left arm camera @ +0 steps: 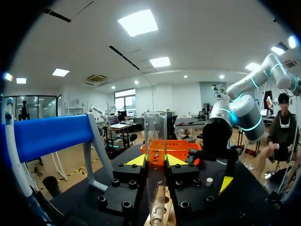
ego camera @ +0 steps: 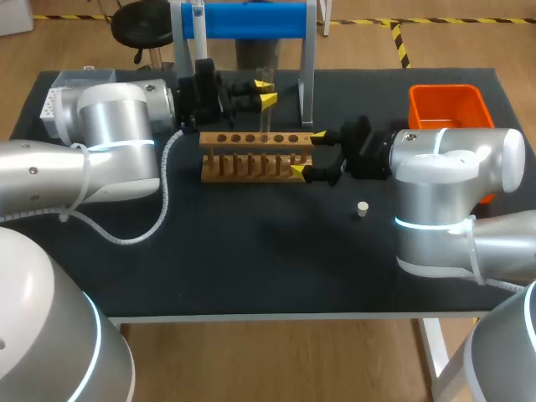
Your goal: Invert the test tube, pick up the pipette, mount the tip to pipette, aspirate from beaker and dispense into the tube, eject the tip, return the pipette, and cap with the stopper.
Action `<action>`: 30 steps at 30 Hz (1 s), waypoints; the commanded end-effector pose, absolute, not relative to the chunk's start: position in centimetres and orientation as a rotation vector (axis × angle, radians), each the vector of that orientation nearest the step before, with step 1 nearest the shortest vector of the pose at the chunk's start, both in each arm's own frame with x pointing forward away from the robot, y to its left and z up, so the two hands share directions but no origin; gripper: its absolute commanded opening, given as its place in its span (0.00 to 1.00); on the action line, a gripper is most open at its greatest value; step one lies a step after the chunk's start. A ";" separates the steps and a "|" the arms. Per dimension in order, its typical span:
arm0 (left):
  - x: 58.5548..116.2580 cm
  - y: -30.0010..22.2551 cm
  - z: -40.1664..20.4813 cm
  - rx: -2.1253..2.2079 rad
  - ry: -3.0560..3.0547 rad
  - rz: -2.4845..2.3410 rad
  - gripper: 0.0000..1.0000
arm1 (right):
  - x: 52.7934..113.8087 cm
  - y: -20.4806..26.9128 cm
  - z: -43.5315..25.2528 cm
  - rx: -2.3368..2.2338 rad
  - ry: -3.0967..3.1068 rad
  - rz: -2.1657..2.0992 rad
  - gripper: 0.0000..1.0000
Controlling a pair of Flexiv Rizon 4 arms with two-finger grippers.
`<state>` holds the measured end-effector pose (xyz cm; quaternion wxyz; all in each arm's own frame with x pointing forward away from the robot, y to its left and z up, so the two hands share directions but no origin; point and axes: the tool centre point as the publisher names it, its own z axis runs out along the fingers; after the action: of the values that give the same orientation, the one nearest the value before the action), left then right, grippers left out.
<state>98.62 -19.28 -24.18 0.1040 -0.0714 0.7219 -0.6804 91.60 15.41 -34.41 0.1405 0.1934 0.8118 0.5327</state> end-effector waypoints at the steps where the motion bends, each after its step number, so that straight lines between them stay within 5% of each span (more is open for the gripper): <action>1: 98.5 -19.2 -24.2 -0.218 2.163 -1.972 0.00 | 91.5 15.4 -34.5 0.559 2.341 1.541 1.00; 30: 98.9 -18.8 -26.5 -0.280 2.201 -1.976 0.00 | 91.5 15.4 -34.5 0.559 2.341 1.541 1.00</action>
<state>98.71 -18.75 -26.34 0.0878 -0.0952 0.7380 -0.6623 91.60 15.41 -34.41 0.1405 0.1934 0.8118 0.5328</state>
